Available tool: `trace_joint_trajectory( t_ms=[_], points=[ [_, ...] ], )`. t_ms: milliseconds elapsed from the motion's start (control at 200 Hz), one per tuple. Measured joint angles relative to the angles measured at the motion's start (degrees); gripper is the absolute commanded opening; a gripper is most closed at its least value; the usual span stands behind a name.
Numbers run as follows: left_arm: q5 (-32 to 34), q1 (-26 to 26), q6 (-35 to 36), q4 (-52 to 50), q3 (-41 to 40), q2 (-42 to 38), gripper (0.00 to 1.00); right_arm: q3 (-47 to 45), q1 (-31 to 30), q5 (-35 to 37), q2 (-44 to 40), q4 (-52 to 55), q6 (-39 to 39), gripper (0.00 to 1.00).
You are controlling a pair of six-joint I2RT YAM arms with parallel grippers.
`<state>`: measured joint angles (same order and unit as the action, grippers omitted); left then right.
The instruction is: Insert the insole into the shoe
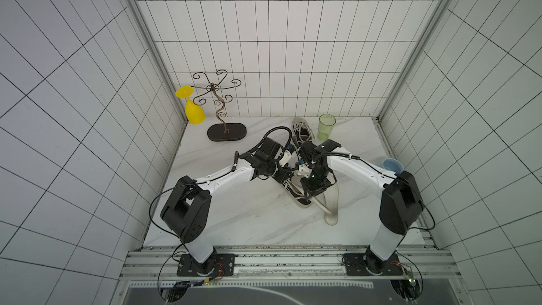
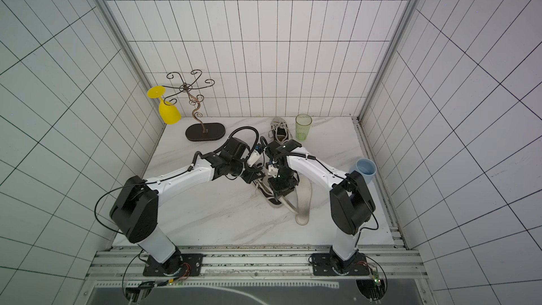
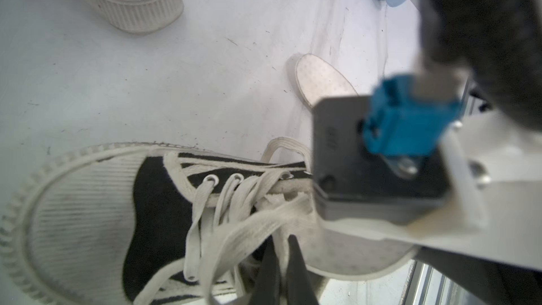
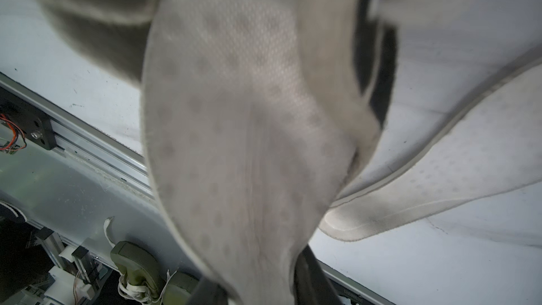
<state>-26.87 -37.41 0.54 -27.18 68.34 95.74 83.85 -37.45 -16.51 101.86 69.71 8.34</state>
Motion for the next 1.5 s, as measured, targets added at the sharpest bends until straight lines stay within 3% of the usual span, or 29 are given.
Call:
trace_joint_trajectory(
  t_ms=[330, 515, 745, 925, 1015, 1174, 1339, 1504],
  points=[
    [0.0, -0.2, 0.5, -0.5, 0.0, -0.2, 0.0, 2.3, -0.2, 5.9, 3.0, -2.2, -1.1, 0.29],
    [-0.5, 0.2, 1.7, 0.1, 0.0, -0.1, 0.0, 1.3, -1.1, 8.6, -0.4, -12.1, -2.5, 0.29],
    [-6.1, 2.4, 1.4, 0.4, 0.1, -0.1, 0.0, -8.4, -1.7, 9.2, -4.3, -26.2, -4.7, 0.29],
    [-6.3, 3.4, 0.2, 0.6, -0.8, 0.4, 0.0, -13.9, -3.1, 10.6, -4.3, -34.2, -5.5, 0.42],
    [-7.2, 4.5, -0.7, 2.1, -1.0, 1.1, 0.0, -14.9, -3.1, 10.7, -4.7, -37.0, -4.7, 0.63],
    [-7.2, 5.0, -1.6, 4.4, -1.4, 1.7, 0.0, -15.4, -3.0, 10.1, -7.4, -37.3, -2.5, 0.8],
    [-3.4, 5.1, -2.8, 4.4, -1.4, 3.7, 0.0, -15.3, -2.1, 8.4, -11.6, -32.9, -0.2, 0.83],
    [-0.4, 5.2, -4.0, 4.8, -1.4, 5.0, 0.0, -15.4, 3.8, 2.3, -20.7, -27.9, 6.1, 0.84]
  ],
)
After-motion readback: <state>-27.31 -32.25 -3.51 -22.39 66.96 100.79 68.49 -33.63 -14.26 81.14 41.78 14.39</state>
